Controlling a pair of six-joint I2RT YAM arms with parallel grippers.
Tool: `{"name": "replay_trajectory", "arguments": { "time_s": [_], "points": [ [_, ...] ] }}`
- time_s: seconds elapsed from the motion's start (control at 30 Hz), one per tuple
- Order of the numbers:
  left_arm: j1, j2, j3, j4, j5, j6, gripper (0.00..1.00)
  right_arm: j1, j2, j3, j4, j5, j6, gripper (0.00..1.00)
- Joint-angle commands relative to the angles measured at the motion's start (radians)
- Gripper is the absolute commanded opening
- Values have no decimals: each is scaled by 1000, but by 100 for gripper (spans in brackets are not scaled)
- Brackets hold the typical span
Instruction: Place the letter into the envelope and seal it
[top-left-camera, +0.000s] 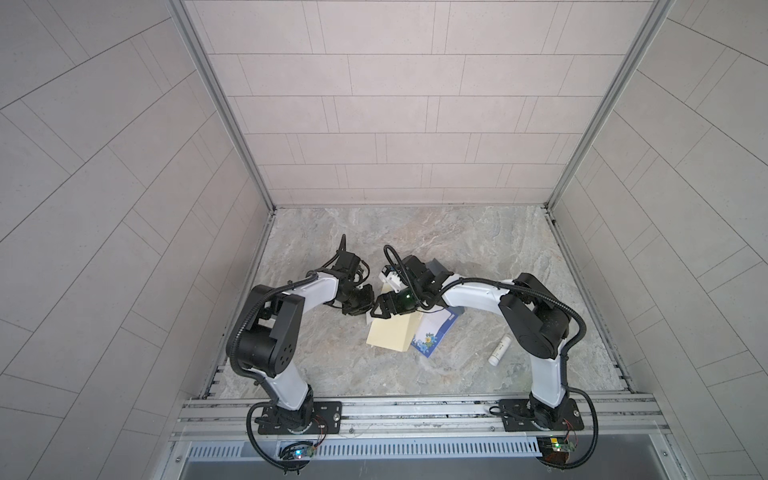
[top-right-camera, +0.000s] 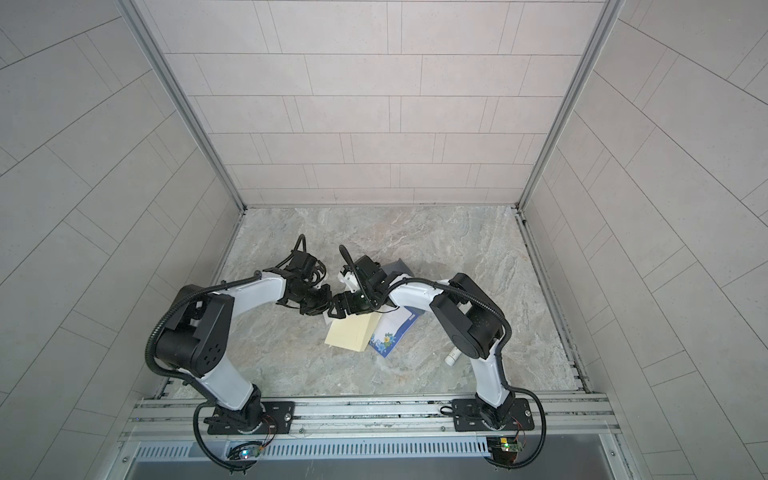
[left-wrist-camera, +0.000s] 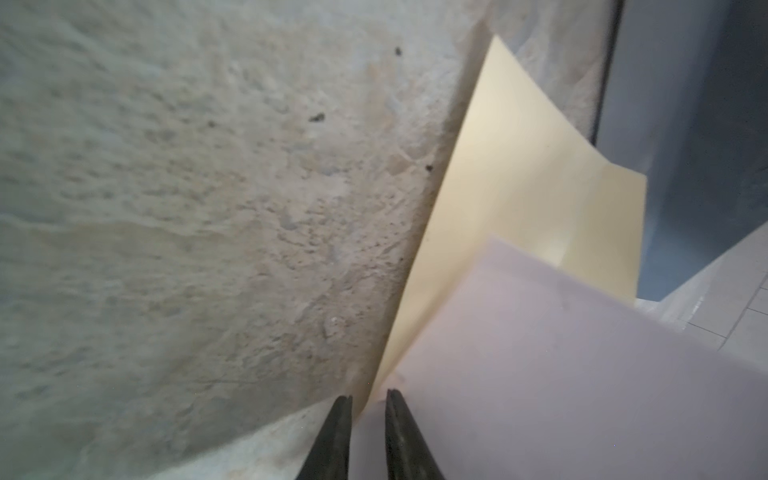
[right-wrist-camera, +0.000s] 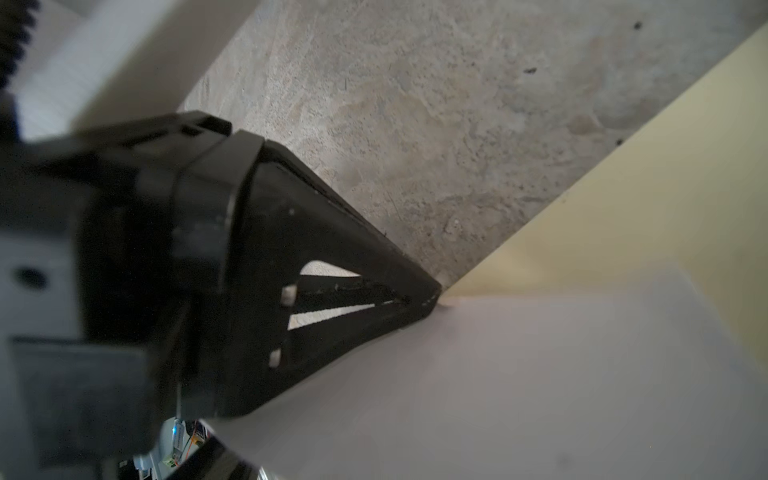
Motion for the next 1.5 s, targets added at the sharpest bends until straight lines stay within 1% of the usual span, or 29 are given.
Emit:
{"name": "replay_trajectory", "arguments": {
  "time_s": [0.0, 0.13, 0.3, 0.4, 0.57, 0.73, 0.87, 1.0, 1.13, 1.33, 1.47],
  "points": [
    [-1, -37, -13, 41, 91, 7, 24, -10, -56, -18, 97, -9, 39, 85],
    [-1, -54, -13, 52, 119, 0, 24, -25, -86, -68, 190, -11, 86, 85],
    [-1, -73, -20, 33, 141, 18, 24, -51, -130, -127, 274, 8, 132, 85],
    [-1, -87, -29, 20, 147, 25, 24, -63, -141, -156, 308, 14, 154, 85],
    [-2, -126, -42, 16, 197, 24, 24, -74, -136, -177, 340, 31, 175, 84],
    [-2, -135, -51, -1, 180, 30, 24, -88, -147, -209, 419, 12, 210, 84],
    [-8, -113, -46, -9, 166, 35, 24, -88, -174, -223, 412, 19, 200, 84],
    [-22, -89, -27, -10, 152, 41, 24, -88, -170, -227, 414, 4, 202, 84],
    [-36, -67, -11, -8, 148, 46, 24, -87, -170, -230, 405, 14, 201, 83],
    [-43, -54, -5, -8, 148, 51, 24, -84, -180, -213, 274, 91, 147, 82],
    [-44, -54, 0, -11, 150, 52, 24, -57, -175, -176, 169, 118, 84, 80]
  ]
}}
